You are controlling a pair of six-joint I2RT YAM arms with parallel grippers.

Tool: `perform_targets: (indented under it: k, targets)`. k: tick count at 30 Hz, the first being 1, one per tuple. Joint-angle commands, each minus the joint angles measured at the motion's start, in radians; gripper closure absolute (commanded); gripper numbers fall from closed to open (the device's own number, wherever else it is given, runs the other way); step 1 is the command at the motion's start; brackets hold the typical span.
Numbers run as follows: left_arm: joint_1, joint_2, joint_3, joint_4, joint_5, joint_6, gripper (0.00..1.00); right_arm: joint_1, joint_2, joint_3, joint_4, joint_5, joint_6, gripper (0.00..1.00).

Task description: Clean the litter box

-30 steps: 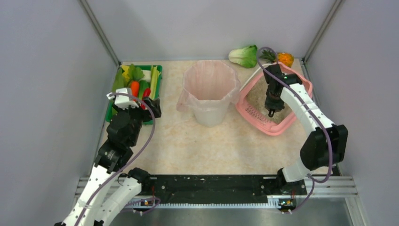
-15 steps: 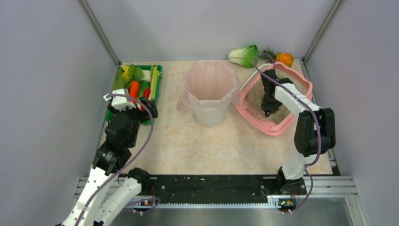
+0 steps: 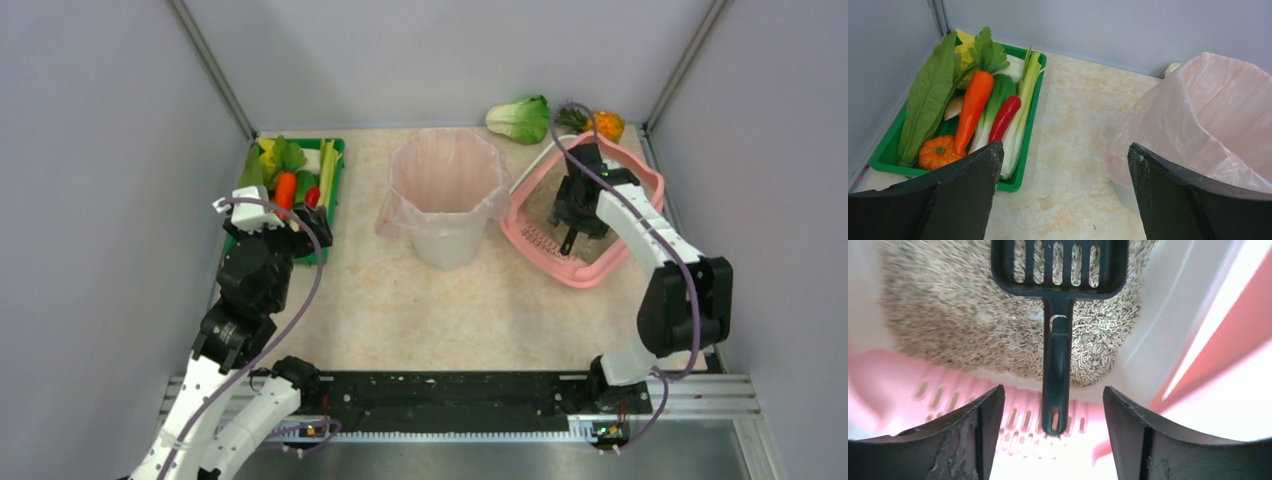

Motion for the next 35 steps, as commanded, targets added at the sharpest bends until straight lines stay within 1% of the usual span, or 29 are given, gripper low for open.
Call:
perform_targets:
  k: [1,2,5,10,11,15,17,21,28,35]
  targets:
    - [-0.002,0.014,0.056,0.027,-0.031,0.030,0.01,-0.008,-0.238,0.006,0.045,0.045,-0.020,0.23]
    - [-0.002,0.017,0.062,0.028,-0.033,0.036,0.01,-0.008,-0.286,0.001,0.066,0.061,-0.041,0.20]
    - [-0.002,0.025,0.084,0.028,-0.049,0.067,0.01,-0.008,-0.433,-0.022,0.130,0.149,-0.095,0.13]
    - [-0.002,0.034,0.138,0.033,-0.100,0.146,0.01,-0.009,-0.694,-0.079,0.206,0.266,-0.196,0.08]
    - [-0.002,0.036,0.148,0.035,-0.108,0.165,0.01,-0.008,-0.744,-0.090,0.227,0.281,-0.219,0.05]
    - [-0.002,0.050,0.197,0.042,-0.140,0.235,0.01,-0.008,-0.926,-0.164,0.317,0.332,-0.317,0.04]
    - [-0.002,0.054,0.214,0.054,-0.146,0.261,0.01,-0.007,-1.015,-0.219,0.369,0.351,-0.364,0.01]
    - [-0.002,0.058,0.231,0.076,-0.159,0.275,0.01,-0.007,-1.173,-0.320,0.476,0.376,-0.451,0.01]
    - [-0.002,0.065,0.244,0.078,-0.154,0.233,0.01,-0.007,-1.228,-0.342,0.476,0.401,-0.484,0.01]
    - [-0.002,0.066,0.245,0.064,-0.154,0.190,0.01,-0.006,-1.230,-0.342,0.493,0.402,-0.510,0.01]
